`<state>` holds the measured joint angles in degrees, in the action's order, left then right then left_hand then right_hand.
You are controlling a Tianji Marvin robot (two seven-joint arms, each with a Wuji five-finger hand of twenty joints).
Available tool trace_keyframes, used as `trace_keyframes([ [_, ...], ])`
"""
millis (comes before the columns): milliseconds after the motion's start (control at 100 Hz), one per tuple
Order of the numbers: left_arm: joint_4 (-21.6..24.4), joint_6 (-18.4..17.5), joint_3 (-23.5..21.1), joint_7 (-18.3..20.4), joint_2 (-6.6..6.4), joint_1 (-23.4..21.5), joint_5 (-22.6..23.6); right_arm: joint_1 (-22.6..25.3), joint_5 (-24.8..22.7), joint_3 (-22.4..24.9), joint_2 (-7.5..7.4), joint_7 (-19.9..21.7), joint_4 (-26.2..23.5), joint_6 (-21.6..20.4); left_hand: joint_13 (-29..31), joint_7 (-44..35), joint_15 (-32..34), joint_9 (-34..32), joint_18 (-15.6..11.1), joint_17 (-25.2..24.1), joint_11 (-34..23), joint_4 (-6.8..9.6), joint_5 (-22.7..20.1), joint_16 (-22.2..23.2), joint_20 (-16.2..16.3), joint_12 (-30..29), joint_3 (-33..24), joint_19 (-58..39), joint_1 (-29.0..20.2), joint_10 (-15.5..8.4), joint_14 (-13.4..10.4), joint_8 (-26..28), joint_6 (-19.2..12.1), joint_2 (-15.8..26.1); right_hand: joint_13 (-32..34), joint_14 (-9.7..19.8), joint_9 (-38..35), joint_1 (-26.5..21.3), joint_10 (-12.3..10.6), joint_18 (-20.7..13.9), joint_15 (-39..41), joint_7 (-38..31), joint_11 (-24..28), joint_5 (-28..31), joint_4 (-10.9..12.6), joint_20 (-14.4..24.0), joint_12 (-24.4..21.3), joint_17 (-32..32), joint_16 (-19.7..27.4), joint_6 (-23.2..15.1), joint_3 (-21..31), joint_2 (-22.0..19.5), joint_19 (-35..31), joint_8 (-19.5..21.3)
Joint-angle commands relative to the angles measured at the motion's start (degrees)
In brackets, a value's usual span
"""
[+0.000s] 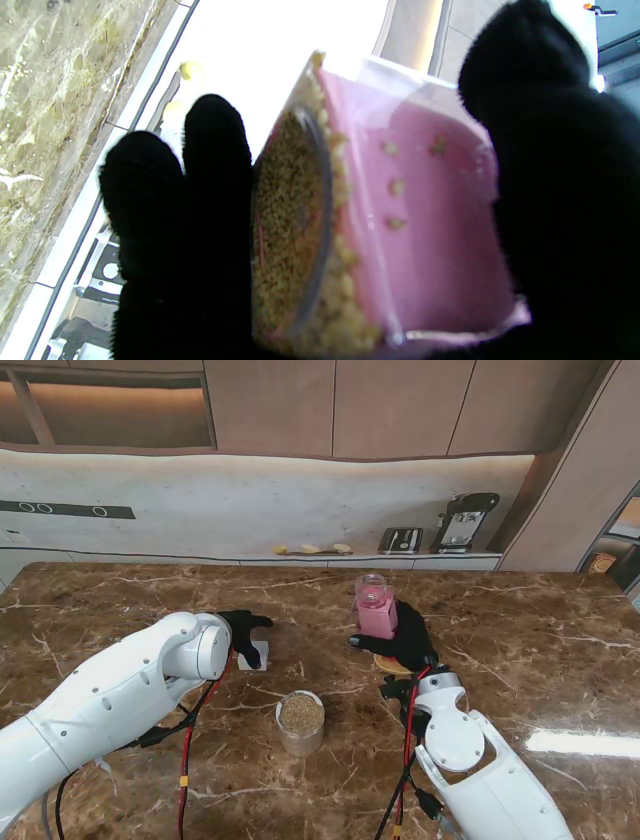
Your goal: Measure grain into the airtight container
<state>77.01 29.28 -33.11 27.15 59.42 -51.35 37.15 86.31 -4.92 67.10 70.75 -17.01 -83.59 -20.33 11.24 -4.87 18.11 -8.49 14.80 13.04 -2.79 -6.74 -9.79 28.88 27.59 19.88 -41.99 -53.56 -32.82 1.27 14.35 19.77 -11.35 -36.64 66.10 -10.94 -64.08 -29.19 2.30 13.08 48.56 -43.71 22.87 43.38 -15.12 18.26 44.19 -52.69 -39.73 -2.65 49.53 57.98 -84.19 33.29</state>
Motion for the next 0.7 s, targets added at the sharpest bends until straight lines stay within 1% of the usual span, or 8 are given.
trace_keyframes([
  [0,-1.2,0.7,1.1,0.8,0.66,0.9,-0.8,0.3,0.4,0.2,0.09,0.4,-0.1,0.4,2.7,0.4,2.0,1.8,2.6,1.2,1.0,-0.32,1.1,0.3,0.4,-0.3,-1.5,-2.2,-1.9,-0.9,2.2,-0.8,-2.4,-1.8,2.4,8.0,-5.9,-8.0,-6.4,-4.8,1.7,-9.2,10.1,6.3,-0.6,1.3,1.4,1.3,0.7,-12.5,12.8,-21.6,0.6,0.3],
  [130,-3.6,1.7,4.0,0.0,1.26,2.8,-2.8,0.3,0.4,0.2,0.11,0.4,0.1,0.4,6.2,-0.3,6.5,1.9,1.4,2.3,0.5,-0.44,1.2,4.6,0.9,1.4,-1.7,-3.6,-1.9,-0.6,2.5,-2.6,-1.6,-1.9,2.4,8.0,-5.9,-8.0,-6.4,-4.8,1.7,-9.2,10.1,6.3,-0.6,1.3,1.4,1.3,0.7,-12.5,12.8,-21.5,0.6,0.3],
  [270,-5.5,1.5,6.2,-0.3,1.67,4.1,-4.0,0.2,0.5,0.3,0.12,0.4,0.3,0.5,9.1,1.2,9.7,1.8,-0.4,3.9,-0.1,-0.67,1.8,9.5,1.5,3.8,-2.1,-5.4,-1.5,-0.6,1.7,-2.8,0.8,-2.4,2.4,8.0,-5.8,-8.0,-6.4,-4.8,1.7,-9.2,10.1,6.3,-0.6,1.3,1.4,1.3,0.7,-12.6,12.8,-21.6,0.6,0.3],
  [330,-6.1,1.4,7.2,0.0,1.71,4.7,-4.3,0.2,0.5,0.4,0.16,0.3,0.4,0.5,9.9,1.7,10.5,1.7,-1.2,4.4,-0.3,-0.78,2.2,10.6,1.5,4.3,-2.1,-5.7,-1.4,-0.4,1.1,-2.3,2.9,-2.5,2.3,8.0,-5.8,-7.9,-6.4,-4.8,1.7,-9.2,10.2,6.3,-0.6,1.3,1.4,1.3,0.7,-12.6,12.8,-21.6,0.6,0.3],
  [390,-6.8,1.5,7.6,-0.3,1.90,4.9,-4.7,0.1,0.6,0.4,0.16,0.3,0.4,0.5,10.6,2.4,11.6,1.6,-1.9,4.8,-1.0,-0.92,2.3,12.8,1.5,5.6,-2.7,-6.2,-1.2,-0.6,0.6,-0.3,4.5,-2.7,2.3,8.0,-5.8,-7.9,-6.4,-4.8,1.7,-9.2,10.2,6.3,-0.6,1.3,1.4,1.3,0.7,-12.6,12.8,-21.6,0.6,0.3],
  [450,-7.4,1.7,7.9,-0.6,2.13,5.0,-5.2,0.1,0.6,0.4,0.14,0.3,0.5,0.5,10.9,2.3,11.6,1.4,-2.2,5.2,-1.2,-0.94,2.1,13.2,1.5,5.9,-2.9,-6.4,-1.3,-0.5,0.5,0.5,5.5,-2.7,2.3,8.0,-5.8,-8.0,-6.4,-4.8,1.7,-9.2,10.1,6.2,-0.6,1.3,1.4,1.3,0.7,-12.5,12.8,-21.6,0.6,0.2],
  [550,-8.2,1.6,8.5,-0.9,2.40,5.4,-5.7,0.1,0.6,0.5,0.14,0.4,0.6,0.5,11.2,1.1,11.7,1.0,-2.8,5.5,-2.4,-1.04,2.1,13.6,1.5,6.6,-3.6,-6.7,-1.2,-0.6,0.0,2.5,6.0,-2.8,2.3,8.0,-5.8,-7.9,-6.4,-4.8,1.7,-9.2,10.1,6.3,-0.6,1.3,1.4,1.3,0.7,-12.5,12.8,-21.6,0.6,0.3],
  [690,-9.5,1.2,8.8,-2.0,3.04,5.4,-6.3,0.1,0.7,0.6,0.14,0.4,0.7,0.6,12.6,-3.4,14.5,0.2,-4.7,6.8,-5.8,-1.18,2.4,15.9,1.4,9.5,-5.5,-7.6,-1.8,-0.3,-0.5,8.1,6.2,-3.1,2.3,8.0,-5.8,-7.9,-6.4,-4.8,1.7,-9.2,10.1,6.3,-0.6,1.4,1.4,1.3,0.7,-12.6,12.8,-21.5,0.7,0.2],
])
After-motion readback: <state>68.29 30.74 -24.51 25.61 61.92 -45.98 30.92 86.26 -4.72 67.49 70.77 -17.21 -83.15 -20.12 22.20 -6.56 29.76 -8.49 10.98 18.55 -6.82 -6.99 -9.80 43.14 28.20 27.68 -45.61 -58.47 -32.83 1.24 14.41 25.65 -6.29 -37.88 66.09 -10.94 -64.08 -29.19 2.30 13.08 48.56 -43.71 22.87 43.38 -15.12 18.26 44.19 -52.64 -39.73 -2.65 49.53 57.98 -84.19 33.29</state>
